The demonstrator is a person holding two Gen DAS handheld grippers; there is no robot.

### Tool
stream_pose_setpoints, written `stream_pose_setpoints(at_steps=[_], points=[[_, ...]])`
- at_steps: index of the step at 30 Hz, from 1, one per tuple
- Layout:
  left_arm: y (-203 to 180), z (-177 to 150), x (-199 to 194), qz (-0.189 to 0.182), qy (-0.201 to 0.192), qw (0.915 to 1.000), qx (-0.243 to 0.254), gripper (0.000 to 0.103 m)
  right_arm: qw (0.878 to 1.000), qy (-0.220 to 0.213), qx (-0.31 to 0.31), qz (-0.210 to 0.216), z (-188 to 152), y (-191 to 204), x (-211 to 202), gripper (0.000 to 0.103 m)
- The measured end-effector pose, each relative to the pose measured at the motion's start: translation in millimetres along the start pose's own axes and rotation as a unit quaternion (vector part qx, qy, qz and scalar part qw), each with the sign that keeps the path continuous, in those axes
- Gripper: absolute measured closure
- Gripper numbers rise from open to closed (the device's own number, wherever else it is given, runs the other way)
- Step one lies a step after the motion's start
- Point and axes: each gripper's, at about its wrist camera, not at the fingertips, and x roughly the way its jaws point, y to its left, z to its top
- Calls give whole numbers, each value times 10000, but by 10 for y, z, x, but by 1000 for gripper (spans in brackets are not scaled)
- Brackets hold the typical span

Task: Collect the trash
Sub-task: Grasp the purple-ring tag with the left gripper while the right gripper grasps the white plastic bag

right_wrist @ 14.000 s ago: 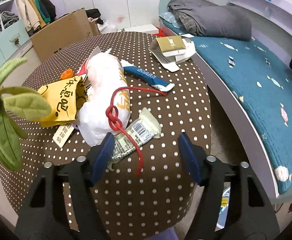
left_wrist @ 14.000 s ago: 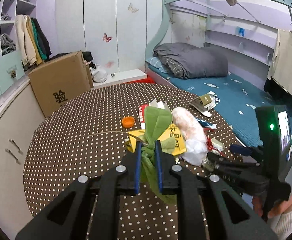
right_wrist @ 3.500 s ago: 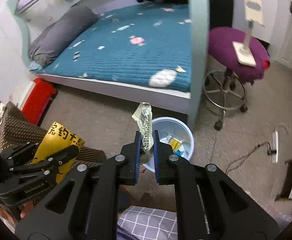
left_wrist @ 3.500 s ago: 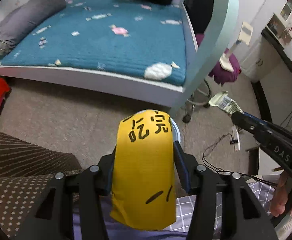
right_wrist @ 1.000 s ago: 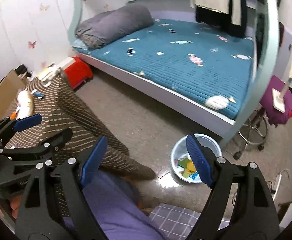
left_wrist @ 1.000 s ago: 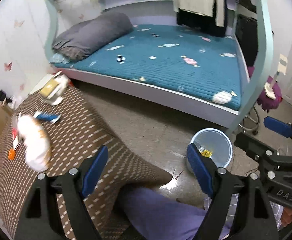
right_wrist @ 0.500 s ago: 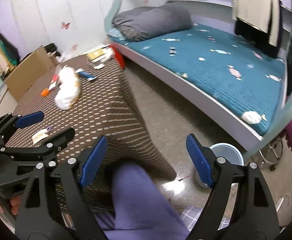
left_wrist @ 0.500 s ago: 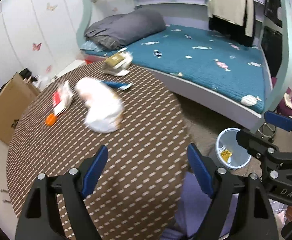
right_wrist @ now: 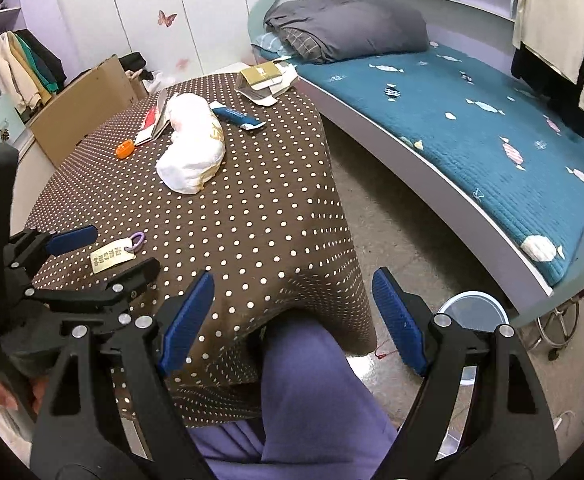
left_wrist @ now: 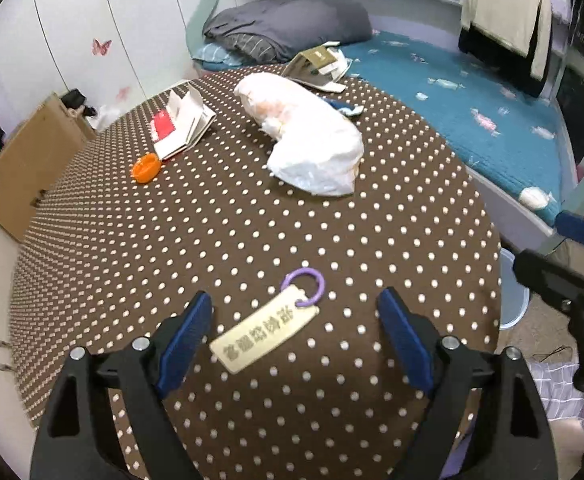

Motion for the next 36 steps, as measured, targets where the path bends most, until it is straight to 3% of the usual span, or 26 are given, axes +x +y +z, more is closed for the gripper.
stream_pose_setpoints(at_steps=[2, 4, 6, 8, 22, 29, 36], points=[[59, 17, 27, -99, 9, 9999, -66, 24, 10000, 20, 2, -44, 19, -6, 29, 23], [109, 37, 41, -302, -48, 9995, -117, 37, 10000, 34, -3, -84, 40, -9, 56, 23], [133, 54, 38, -410, -85, 9990, -134, 67, 9999, 52, -6, -99, 55, -12, 74, 23], [127, 74, 31, -412, -79, 9991, -108, 81, 9999, 46, -25, -100, 75, -12, 78, 23], [421, -16, -70, -124, -243, 9985, -480, 82, 9996, 36, -264, 34, 256, 109, 176, 23], [588, 115, -156, -13, -472, 9961, -748, 82, 9975, 1, -641, 300, 531, 366, 294, 23], [808, 320, -174, 70, -734, 9914, -1082, 82, 9935, 192, -988, 526, 847, 702, 669, 23]])
